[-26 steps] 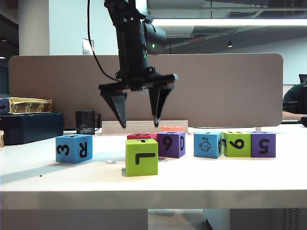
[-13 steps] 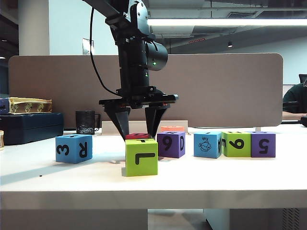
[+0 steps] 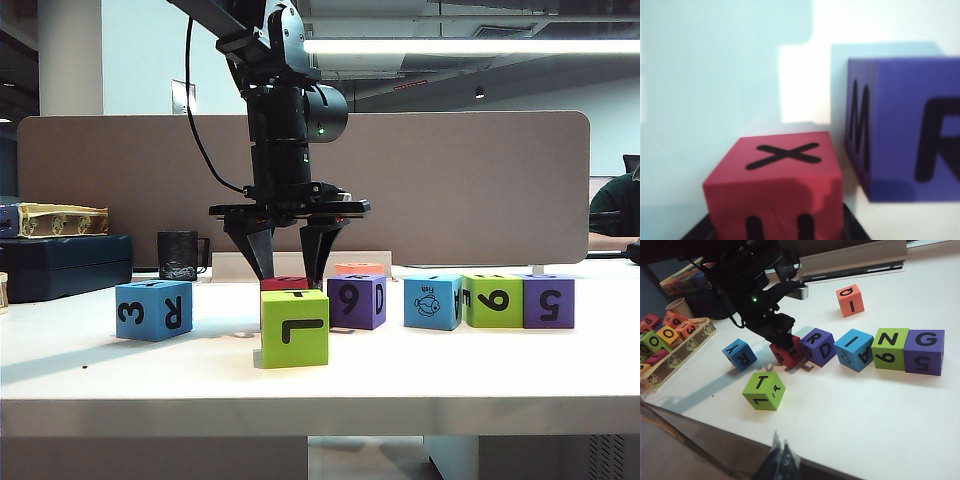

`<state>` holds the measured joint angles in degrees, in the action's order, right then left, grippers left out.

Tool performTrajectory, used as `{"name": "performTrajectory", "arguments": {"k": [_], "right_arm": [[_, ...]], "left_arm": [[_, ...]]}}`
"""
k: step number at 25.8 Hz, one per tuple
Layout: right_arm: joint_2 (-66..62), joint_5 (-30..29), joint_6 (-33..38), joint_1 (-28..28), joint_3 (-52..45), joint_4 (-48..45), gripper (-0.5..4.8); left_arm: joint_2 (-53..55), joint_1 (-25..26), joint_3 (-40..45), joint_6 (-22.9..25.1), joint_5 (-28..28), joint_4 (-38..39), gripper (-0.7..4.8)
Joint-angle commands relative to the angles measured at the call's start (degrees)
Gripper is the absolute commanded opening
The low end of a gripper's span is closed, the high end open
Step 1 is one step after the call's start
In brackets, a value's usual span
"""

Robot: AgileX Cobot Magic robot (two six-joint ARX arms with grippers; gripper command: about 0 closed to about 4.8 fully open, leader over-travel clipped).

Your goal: Select the appropriate blocks from the scattered letter blocks on the table and arrange them in a row to spell out "TURING".

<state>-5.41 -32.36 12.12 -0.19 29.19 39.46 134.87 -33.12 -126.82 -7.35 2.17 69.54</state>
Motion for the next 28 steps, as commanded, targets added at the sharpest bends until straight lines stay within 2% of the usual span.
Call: {"name": "performTrajectory", "arguments": {"k": [1, 8, 15, 16, 18, 20, 24, 28], "right_arm": [[-0.09, -0.17, -0.13, -0.02, 0.33, -0.87, -0.01], [-0.09, -0.17, -0.13, -0.02, 0.33, -0.7, -0.01], [-0.09, -0.17, -0.13, -0.02, 0.33, -0.7, -0.01], [-0.09, -0.17, -0.13, -0.02, 0.33, -0.7, -0.01], [-0.09, -0.17, -0.13, -0.02, 0.33, -0.7, -0.01], [-0.09, -0.17, -0.13, -0.02, 0.33, -0.7, -0.01], [-0.09, -0.17, -0.13, -0.02, 0.33, -0.7, -0.01], [-0.09, -0.17, -0.13, -0.02, 0.33, -0.7, -0.01]], "left_arm": [[-0.28, -0.07, -0.15, 0.02, 0.46, -2.01, 2.47], [-0.28, 0.33, -0.15, -0.15, 0.83, -5.92, 2.45], [-0.28, 0.24, -0.15, -0.22, -0.04, -5.92, 2.47], [-0.28, 0.24, -0.15, -0.2, -0.04, -5.7, 2.51], [-0.31, 0.24, -0.15, -0.2, -0.04, -5.11, 3.25], [-0.31, 0.26, -0.15, -0.2, -0.04, -4.85, 3.42], [-0.44, 0.26, -0.77, -0.15, -0.02, -3.26, 3.42], [-0.55, 0.26, -5.68, -0.11, -0.02, 3.17, 3.42]]}}
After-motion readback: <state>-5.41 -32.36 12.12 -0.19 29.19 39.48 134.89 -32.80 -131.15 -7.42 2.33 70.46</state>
